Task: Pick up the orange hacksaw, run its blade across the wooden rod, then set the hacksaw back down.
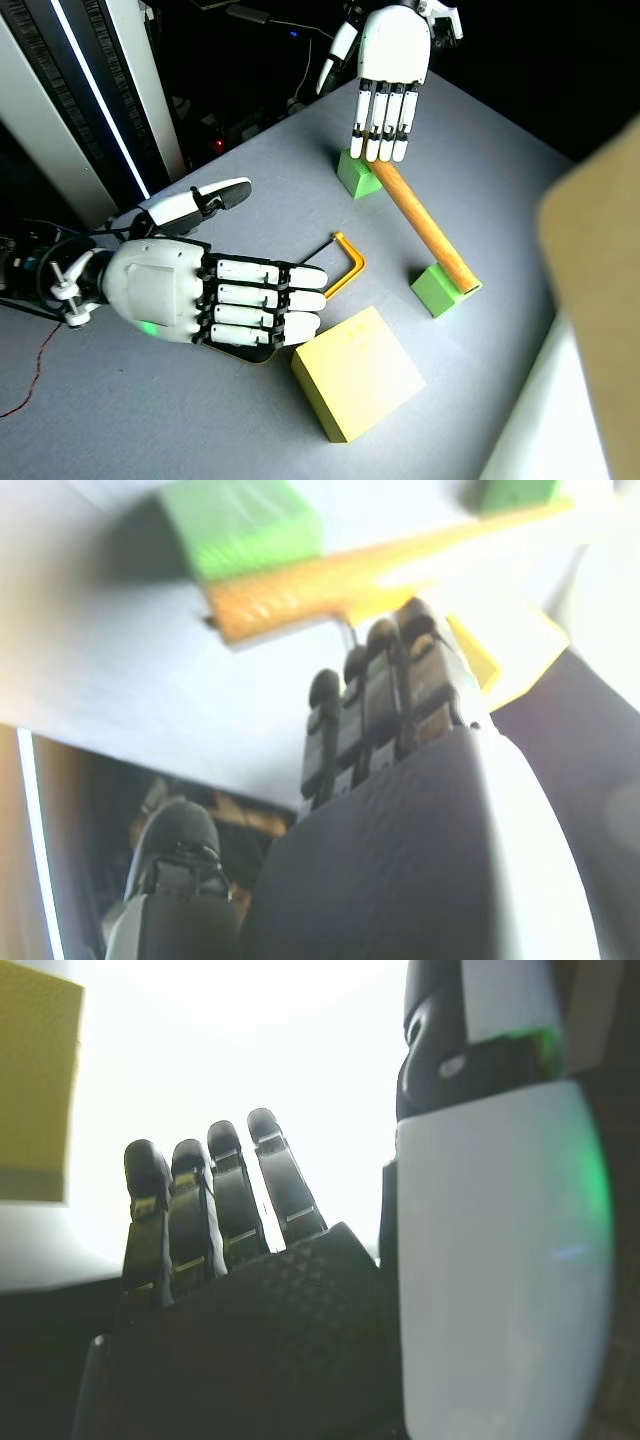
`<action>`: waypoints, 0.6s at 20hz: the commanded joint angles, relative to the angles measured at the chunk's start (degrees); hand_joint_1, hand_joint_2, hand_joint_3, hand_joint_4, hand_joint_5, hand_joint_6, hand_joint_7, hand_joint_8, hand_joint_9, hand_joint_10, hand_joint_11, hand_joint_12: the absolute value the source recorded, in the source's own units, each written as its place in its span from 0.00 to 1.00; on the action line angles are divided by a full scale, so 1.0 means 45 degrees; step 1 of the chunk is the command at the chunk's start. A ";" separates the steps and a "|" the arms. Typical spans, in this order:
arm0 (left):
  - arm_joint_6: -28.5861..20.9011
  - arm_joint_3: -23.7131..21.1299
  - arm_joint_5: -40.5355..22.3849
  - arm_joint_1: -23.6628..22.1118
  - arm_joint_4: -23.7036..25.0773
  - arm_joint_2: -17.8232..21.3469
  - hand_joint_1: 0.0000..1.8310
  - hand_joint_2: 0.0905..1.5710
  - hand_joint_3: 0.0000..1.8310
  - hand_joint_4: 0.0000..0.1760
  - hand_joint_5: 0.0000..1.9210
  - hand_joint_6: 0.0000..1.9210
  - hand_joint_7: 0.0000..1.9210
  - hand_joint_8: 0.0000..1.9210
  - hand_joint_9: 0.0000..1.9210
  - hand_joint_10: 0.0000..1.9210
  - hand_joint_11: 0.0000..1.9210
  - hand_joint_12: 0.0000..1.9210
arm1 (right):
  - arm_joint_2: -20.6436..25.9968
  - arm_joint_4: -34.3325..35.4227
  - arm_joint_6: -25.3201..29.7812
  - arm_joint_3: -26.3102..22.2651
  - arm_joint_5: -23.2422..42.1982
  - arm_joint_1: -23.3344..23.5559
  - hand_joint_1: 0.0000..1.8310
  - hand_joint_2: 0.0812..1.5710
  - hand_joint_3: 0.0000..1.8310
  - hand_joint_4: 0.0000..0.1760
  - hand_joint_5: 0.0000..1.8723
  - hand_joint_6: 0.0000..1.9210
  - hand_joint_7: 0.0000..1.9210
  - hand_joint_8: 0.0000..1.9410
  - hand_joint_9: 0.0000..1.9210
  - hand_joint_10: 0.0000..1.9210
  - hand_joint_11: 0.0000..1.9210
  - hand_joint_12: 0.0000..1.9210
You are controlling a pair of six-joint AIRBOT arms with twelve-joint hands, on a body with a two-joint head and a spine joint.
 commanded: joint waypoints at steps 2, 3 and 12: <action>0.0548 0.0267 -0.1788 -0.0039 -0.1167 -0.0148 0.00 0.75 0.00 0.00 0.08 0.00 0.06 0.00 0.05 0.00 0.00 0.12 | 0.0496 -0.1306 0.0423 -0.0029 0.0274 0.0676 0.26 0.63 0.00 0.00 0.19 0.01 0.20 0.01 0.22 0.03 0.06 0.53; 0.0751 0.0466 -0.2567 -0.0054 -0.1446 -0.0252 0.00 0.75 0.00 0.00 0.09 0.00 0.08 0.00 0.06 0.00 0.00 0.13 | 0.0791 -0.2493 0.0873 0.0137 -0.0627 0.1165 0.22 0.69 0.00 0.00 0.31 0.02 0.35 0.03 0.37 0.07 0.18 0.62; 0.1318 0.1698 -0.7059 0.0432 -0.3058 -0.0861 0.14 0.81 0.00 0.00 0.31 0.72 0.44 0.48 0.38 0.69 0.27 0.92 | 0.1458 -1.7173 0.8190 0.2099 -0.3393 0.5841 0.24 0.75 0.00 0.00 0.36 0.91 0.47 0.96 0.53 0.99 0.55 1.00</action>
